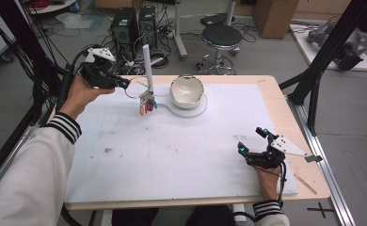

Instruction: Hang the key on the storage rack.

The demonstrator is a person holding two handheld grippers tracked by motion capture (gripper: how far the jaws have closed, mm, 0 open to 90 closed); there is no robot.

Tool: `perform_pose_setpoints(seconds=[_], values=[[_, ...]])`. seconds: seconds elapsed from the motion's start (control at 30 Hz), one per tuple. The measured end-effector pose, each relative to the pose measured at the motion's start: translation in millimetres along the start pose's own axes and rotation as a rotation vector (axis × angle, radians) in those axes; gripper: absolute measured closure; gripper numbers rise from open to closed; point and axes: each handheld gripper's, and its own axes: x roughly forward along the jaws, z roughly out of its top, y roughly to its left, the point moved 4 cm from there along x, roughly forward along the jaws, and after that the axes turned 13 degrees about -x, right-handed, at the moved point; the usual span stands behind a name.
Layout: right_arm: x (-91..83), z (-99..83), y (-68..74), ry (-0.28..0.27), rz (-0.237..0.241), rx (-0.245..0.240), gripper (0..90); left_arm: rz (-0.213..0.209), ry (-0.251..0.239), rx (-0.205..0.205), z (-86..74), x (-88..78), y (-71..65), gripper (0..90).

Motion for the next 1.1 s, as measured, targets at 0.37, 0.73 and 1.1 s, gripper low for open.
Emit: perform_pose_setpoints(seconds=[0.37, 0.73, 1.1], values=[[0.0, 0.0, 0.2, 0.001, 0.001, -0.003, 0.9, -0.017, -0.031, -0.040, 5.1, 26.7, 11.1, 87.6], [0.1, 0.0, 0.3, 0.001, 0.001, -0.004, 1.0, -0.016, -0.037, -0.088, 2.9, 49.5, 24.7, 87.6], [0.0, 0.0, 0.2, 0.001, 0.001, -0.005, 0.9, 0.014, -0.035, -0.118, -0.9, 59.5, 38.5, 87.6]])
